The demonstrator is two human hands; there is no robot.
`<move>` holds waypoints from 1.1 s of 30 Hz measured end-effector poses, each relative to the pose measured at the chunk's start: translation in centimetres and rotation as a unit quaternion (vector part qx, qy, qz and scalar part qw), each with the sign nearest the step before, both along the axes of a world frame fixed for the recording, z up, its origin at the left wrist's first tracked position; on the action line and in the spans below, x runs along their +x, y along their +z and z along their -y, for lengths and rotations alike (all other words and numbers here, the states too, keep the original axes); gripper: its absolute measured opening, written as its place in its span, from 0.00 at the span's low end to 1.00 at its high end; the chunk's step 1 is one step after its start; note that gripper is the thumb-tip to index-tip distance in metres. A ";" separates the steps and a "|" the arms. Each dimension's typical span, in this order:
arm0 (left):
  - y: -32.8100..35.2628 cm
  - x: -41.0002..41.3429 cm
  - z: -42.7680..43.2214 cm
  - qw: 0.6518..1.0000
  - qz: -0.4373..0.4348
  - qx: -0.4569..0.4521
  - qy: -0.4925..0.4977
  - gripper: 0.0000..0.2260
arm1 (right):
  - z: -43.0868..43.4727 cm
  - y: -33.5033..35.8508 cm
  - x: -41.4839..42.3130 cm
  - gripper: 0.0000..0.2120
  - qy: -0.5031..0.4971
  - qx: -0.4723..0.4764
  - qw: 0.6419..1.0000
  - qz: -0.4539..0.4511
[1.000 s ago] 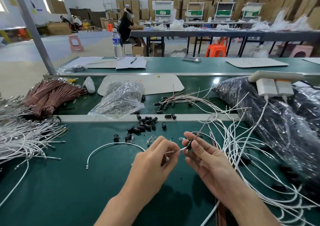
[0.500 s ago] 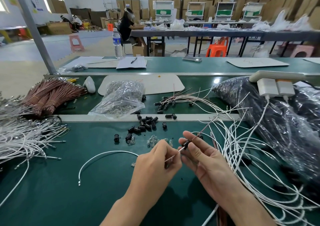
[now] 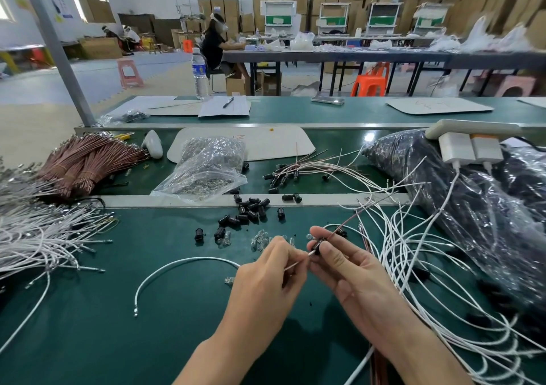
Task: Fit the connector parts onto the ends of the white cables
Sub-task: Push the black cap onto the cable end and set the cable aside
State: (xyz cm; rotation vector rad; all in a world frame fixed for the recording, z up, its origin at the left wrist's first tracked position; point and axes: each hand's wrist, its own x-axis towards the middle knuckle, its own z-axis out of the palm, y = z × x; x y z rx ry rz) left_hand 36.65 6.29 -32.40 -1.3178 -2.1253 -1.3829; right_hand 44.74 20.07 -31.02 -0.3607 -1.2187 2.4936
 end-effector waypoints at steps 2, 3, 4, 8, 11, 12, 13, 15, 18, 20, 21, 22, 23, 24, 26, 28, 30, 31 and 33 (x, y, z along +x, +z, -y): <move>0.1 -0.1 -0.1 1.000 -0.028 0.003 0.003 0.07 | 0.0 0.0 0.0 0.14 -0.006 0.002 1.000 0.002; 0.2 -0.2 -0.1 0.999 -0.044 0.003 0.008 0.07 | 0.1 0.0 -0.1 0.14 -0.009 0.004 1.000 0.004; 0.2 -0.2 -0.1 0.998 -0.056 0.001 0.014 0.07 | 0.2 -0.1 -0.1 0.14 -0.012 0.006 1.000 0.005; -0.1 -0.1 -0.1 0.999 -0.032 0.008 0.018 0.07 | 0.4 -0.3 -0.3 0.13 -0.013 0.009 1.000 0.010; -0.4 0.0 -0.2 1.000 0.024 -0.005 0.007 0.03 | 0.2 -0.3 -0.3 0.14 -0.020 0.009 1.000 0.011; -0.5 0.0 -0.2 0.999 0.035 -0.017 0.008 0.03 | 0.0 -0.3 -0.3 0.14 -0.023 0.009 1.000 0.010; -0.6 0.0 -0.2 0.998 0.048 -0.027 0.008 0.06 | -0.1 -0.2 -0.3 0.14 -0.028 0.008 1.000 0.010; -0.7 -0.3 -0.1 0.997 0.072 -0.038 0.010 0.09 | -0.3 -0.1 -0.4 0.14 -0.042 0.005 0.999 0.012; -0.7 -0.6 0.0 0.995 0.079 -0.053 0.001 0.07 | -0.4 -0.1 -0.3 0.12 -0.050 -0.005 0.999 0.013; -0.7 -0.7 0.0 0.995 0.087 -0.054 -0.004 0.06 | -0.4 -0.1 -0.3 0.12 -0.043 -0.009 0.999 0.013; -0.7 -0.6 0.0 0.994 0.092 -0.051 -0.007 0.06 | -0.4 -0.1 -0.3 0.12 -0.039 -0.010 0.999 0.013; -0.7 -0.6 0.0 0.994 0.098 -0.047 -0.011 0.07 | -0.4 -0.1 -0.3 0.12 -0.035 -0.011 0.999 0.013; -0.7 -0.4 0.0 0.993 0.107 -0.041 -0.017 0.08 | -0.4 -0.2 -0.2 0.12 -0.032 -0.008 0.999 0.012; -0.6 -0.3 -0.1 0.992 0.120 -0.033 -0.025 0.09 | -0.3 -0.2 -0.2 0.13 -0.025 -0.003 1.000 0.012; -0.6 -0.2 -0.2 0.988 0.151 -0.016 -0.040 0.10 | -0.1 -0.4 -0.1 0.14 -0.001 0.015 1.000 0.007; -0.6 -0.2 -0.2 0.984 0.169 -0.014 -0.049 0.11 | 0.1 -0.4 -0.1 0.16 0.007 0.032 0.999 0.005; -0.5 -0.3 -0.1 0.984 0.168 -0.035 -0.050 0.11 | -0.1 -0.4 -0.1 0.15 -0.014 0.036 0.999 0.005; -0.6 -0.5 0.0 0.985 0.160 -0.051 -0.044 0.11 | -0.4 -0.3 -0.1 0.14 -0.028 0.031 0.999 0.005; -0.6 -1.0 0.4 0.988 0.132 -0.083 -0.022 0.11 | -1.0 -0.2 -0.1 0.13 -0.047 0.013 0.999 0.006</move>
